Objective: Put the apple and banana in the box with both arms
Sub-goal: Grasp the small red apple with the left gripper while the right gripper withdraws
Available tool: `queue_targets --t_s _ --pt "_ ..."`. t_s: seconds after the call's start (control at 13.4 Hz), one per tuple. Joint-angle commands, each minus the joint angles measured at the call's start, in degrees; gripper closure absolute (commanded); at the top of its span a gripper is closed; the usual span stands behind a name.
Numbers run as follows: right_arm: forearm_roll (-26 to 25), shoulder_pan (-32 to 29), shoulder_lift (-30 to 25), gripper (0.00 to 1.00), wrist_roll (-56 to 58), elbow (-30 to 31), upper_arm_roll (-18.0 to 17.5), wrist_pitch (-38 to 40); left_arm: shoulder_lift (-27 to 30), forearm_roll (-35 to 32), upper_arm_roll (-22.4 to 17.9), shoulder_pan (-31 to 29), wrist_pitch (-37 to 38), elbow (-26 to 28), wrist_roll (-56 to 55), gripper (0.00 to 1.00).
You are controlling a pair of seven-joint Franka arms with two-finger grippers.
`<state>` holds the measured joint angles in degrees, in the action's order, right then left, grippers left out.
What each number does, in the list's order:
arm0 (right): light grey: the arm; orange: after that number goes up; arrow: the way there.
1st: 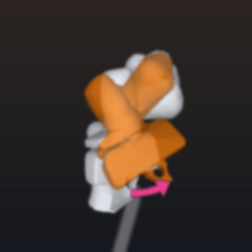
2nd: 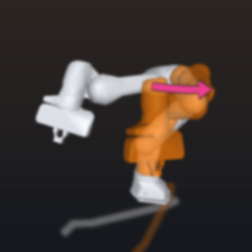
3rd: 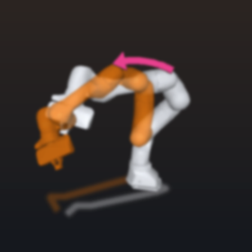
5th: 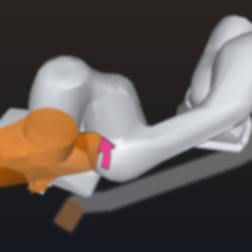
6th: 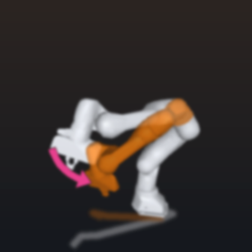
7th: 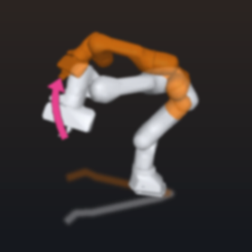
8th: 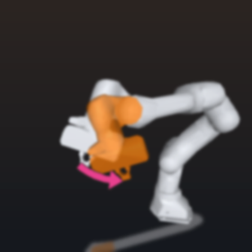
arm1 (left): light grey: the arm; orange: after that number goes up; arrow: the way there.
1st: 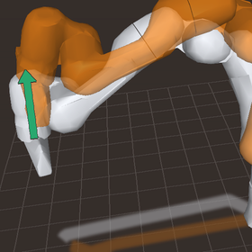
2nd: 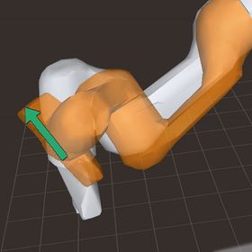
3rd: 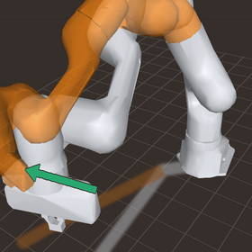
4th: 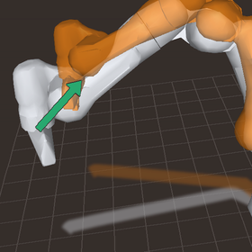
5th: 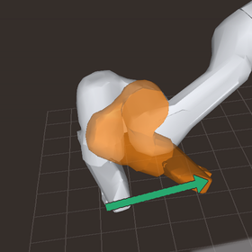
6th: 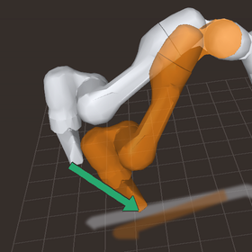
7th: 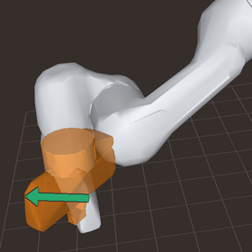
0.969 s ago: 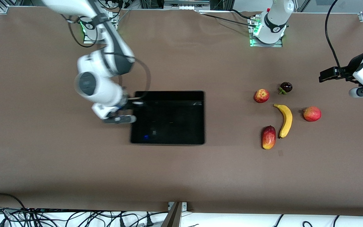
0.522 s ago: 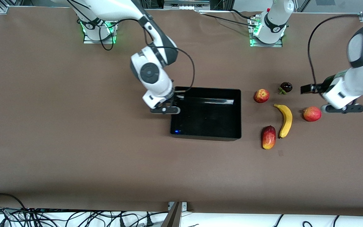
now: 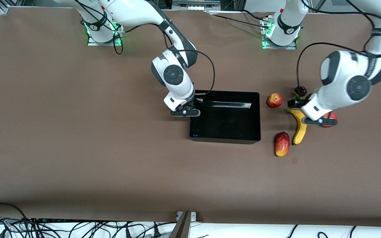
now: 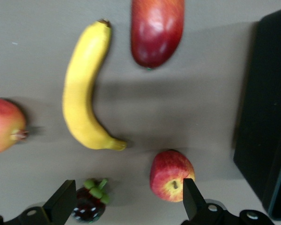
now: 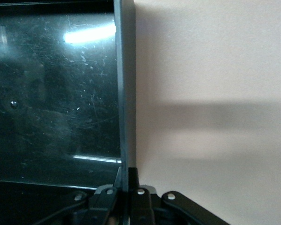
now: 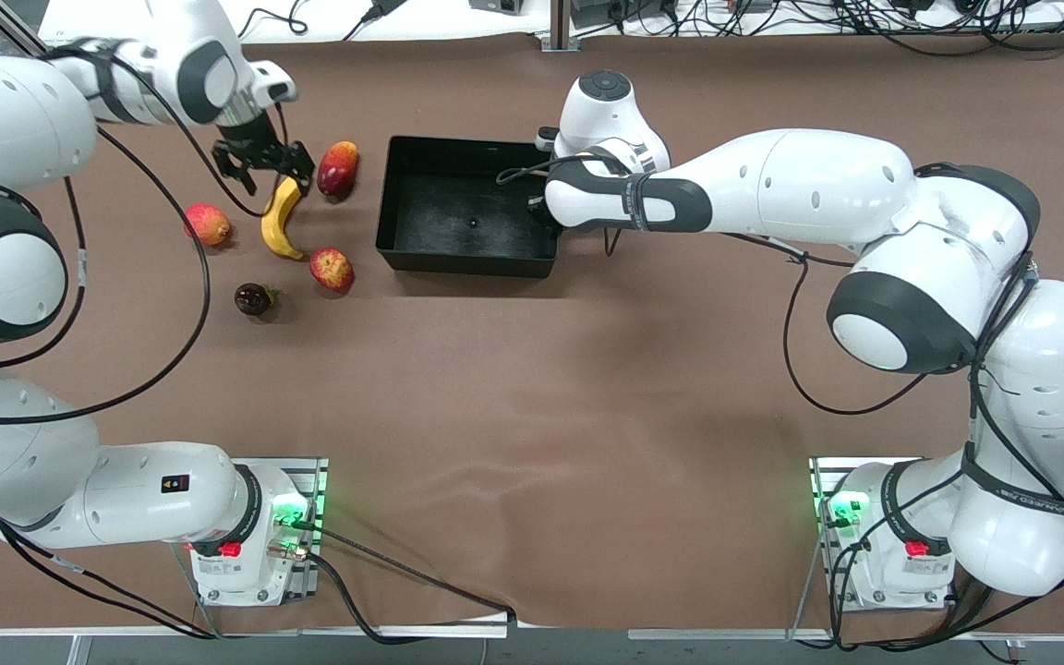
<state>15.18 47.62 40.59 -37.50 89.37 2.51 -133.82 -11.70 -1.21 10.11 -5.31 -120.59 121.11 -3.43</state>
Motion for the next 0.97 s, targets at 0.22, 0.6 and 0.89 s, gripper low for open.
queue_targets --t_s 0.22,0.6,0.89 --pt "-1.4 1.2 1.2 0.74 -1.5 -1.6 0.7 -0.7 -1.1 -0.4 3.3 -0.7 -12.1 10.5 -0.4 0.00" --pt "-1.4 0.8 -0.9 0.00 -0.9 -4.5 2.4 3.7 -3.2 -0.2 6.7 -0.7 -13.9 10.9 -0.9 0.00" --pt "-1.2 -0.2 -6.6 0.00 0.8 -10.2 10.4 18.6 -4.1 -1.0 6.7 -0.7 -14.6 12.0 -0.8 0.00"
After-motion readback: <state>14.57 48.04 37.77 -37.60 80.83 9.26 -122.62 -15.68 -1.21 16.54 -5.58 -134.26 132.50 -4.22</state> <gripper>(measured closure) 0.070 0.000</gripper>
